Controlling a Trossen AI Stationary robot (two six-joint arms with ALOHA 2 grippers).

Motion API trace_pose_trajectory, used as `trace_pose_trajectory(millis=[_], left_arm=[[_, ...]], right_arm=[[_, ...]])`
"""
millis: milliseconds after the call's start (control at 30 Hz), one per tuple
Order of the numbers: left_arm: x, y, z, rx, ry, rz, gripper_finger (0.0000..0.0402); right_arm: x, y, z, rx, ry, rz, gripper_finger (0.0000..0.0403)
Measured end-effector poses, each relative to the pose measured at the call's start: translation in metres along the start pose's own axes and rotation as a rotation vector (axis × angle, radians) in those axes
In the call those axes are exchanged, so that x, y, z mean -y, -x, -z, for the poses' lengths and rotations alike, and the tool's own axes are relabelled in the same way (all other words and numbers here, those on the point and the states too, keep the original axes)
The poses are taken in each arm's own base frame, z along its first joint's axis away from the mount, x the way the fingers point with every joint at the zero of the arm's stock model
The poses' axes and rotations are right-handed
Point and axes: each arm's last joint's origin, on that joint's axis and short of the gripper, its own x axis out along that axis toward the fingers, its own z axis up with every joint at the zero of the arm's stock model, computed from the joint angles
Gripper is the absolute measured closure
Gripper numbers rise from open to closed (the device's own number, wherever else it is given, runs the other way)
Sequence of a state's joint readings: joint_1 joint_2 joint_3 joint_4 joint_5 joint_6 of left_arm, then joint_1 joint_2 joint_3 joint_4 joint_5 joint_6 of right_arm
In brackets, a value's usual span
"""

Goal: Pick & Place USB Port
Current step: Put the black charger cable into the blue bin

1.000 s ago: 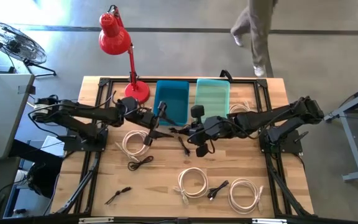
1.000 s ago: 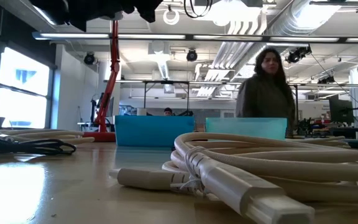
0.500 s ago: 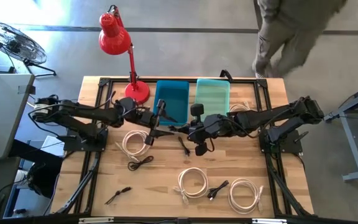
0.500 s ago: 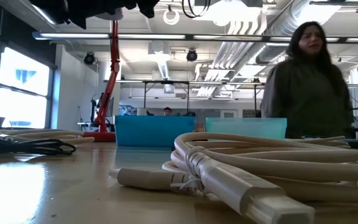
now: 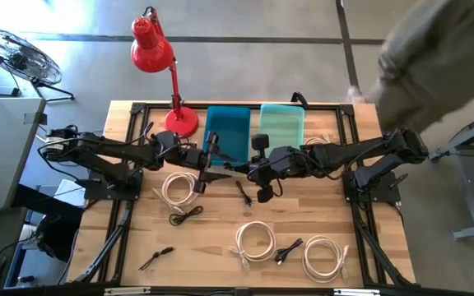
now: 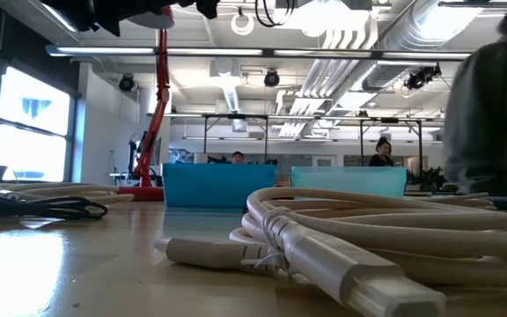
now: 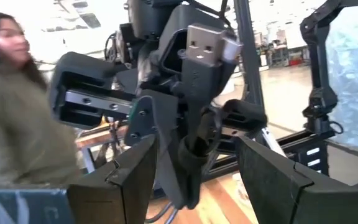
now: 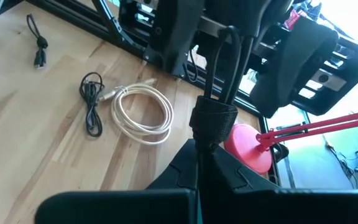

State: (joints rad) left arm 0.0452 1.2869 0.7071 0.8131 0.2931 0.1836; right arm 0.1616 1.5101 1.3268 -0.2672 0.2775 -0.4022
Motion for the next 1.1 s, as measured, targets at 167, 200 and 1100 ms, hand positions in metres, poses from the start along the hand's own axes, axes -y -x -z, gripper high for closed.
trace_pose_trajectory(millis=[167,200,1100], left_arm=[[-0.001,0.000,0.000,-0.003,-0.010,-0.023,0.0186],[-0.001,0.000,0.000,-0.002,-0.019,-0.024,0.0186],[-0.008,-0.030,0.006,-0.073,-0.112,0.034,0.0379]], right_arm=[[0.000,0.000,0.000,0.000,0.000,0.000,0.0403],[0.000,0.000,0.000,0.000,0.000,0.000,0.0403],[-0.002,0.001,0.003,-0.039,-0.042,-0.014,0.0374]])
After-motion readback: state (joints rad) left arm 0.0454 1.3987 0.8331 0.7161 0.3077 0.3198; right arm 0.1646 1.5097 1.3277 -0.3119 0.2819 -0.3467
